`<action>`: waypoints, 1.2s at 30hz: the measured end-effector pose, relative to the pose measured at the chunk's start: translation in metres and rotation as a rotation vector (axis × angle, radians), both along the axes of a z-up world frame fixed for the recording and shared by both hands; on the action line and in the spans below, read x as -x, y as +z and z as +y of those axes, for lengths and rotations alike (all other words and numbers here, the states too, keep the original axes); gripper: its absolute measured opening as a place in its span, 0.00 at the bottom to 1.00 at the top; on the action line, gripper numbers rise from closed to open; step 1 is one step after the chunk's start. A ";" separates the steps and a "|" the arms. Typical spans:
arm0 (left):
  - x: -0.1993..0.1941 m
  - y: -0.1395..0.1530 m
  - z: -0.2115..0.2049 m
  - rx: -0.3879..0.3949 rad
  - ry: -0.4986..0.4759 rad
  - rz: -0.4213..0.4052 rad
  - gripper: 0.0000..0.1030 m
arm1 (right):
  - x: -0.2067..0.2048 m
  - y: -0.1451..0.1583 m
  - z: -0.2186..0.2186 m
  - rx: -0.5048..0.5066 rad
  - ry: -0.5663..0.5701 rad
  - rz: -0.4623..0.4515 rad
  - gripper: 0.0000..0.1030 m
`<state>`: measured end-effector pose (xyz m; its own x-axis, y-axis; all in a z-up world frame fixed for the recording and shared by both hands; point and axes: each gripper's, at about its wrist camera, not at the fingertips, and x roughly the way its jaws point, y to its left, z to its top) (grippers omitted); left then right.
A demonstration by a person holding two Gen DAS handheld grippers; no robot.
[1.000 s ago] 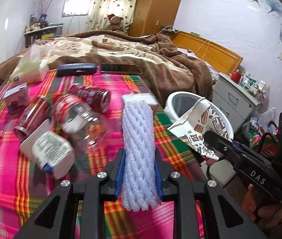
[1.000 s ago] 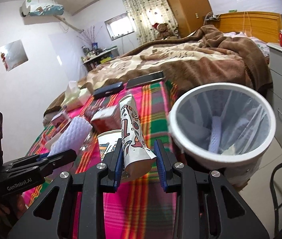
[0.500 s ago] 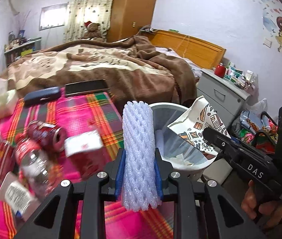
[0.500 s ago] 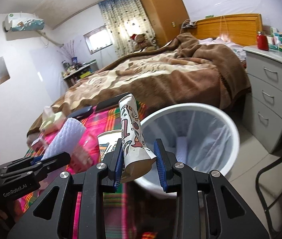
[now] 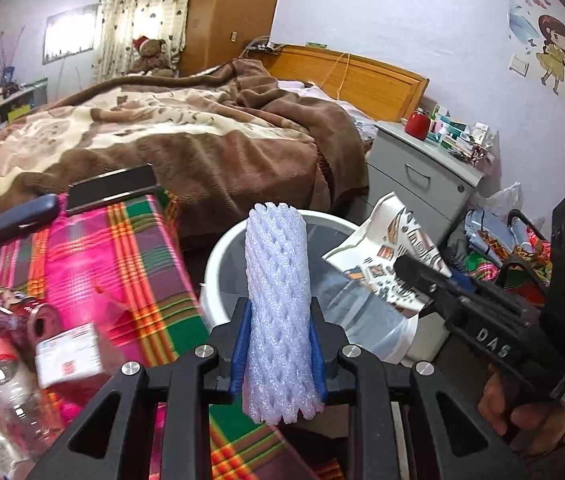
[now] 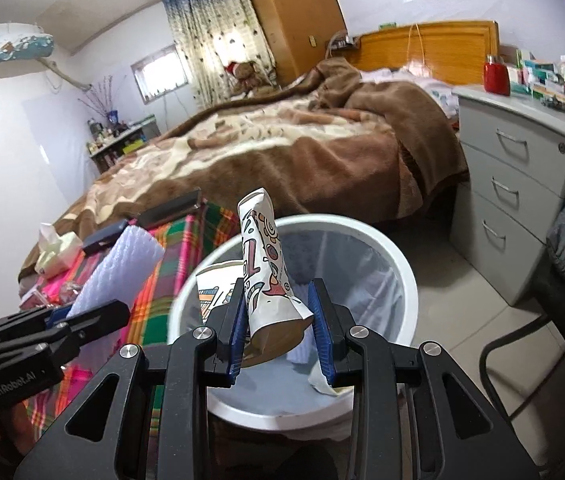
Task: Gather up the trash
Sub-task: 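Carry the cup and foam net over the white bin and release both, then withdraw both tools from the bin toward the bed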
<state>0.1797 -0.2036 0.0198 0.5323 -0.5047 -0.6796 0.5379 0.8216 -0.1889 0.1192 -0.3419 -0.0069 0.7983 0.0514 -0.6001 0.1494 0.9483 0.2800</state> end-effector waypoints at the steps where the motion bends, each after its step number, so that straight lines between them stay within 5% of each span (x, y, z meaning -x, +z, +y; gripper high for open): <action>1: -0.003 -0.003 -0.004 0.000 -0.002 0.012 0.26 | -0.001 -0.002 -0.002 0.001 -0.003 0.008 0.30; 13: -0.024 -0.032 -0.027 -0.033 -0.012 0.080 0.26 | -0.015 -0.023 -0.014 0.034 -0.037 0.113 0.31; 15: -0.027 -0.034 -0.027 -0.031 -0.004 0.091 0.37 | -0.014 -0.024 -0.014 0.040 -0.031 0.122 0.32; 18: -0.029 -0.035 -0.027 -0.036 0.013 0.088 0.56 | -0.012 -0.023 -0.017 0.050 -0.037 0.117 0.49; 19: -0.029 -0.035 -0.027 -0.029 0.009 0.088 0.56 | -0.013 -0.023 -0.017 0.048 -0.038 0.114 0.56; 36: -0.005 -0.018 0.004 -0.032 0.068 0.024 0.57 | -0.002 -0.014 -0.006 0.013 -0.046 0.068 0.56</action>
<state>0.1851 -0.1992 0.0018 0.5482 -0.4453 -0.7079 0.4761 0.8621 -0.1736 0.1209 -0.3477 -0.0205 0.7573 0.0071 -0.6530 0.2113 0.9435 0.2553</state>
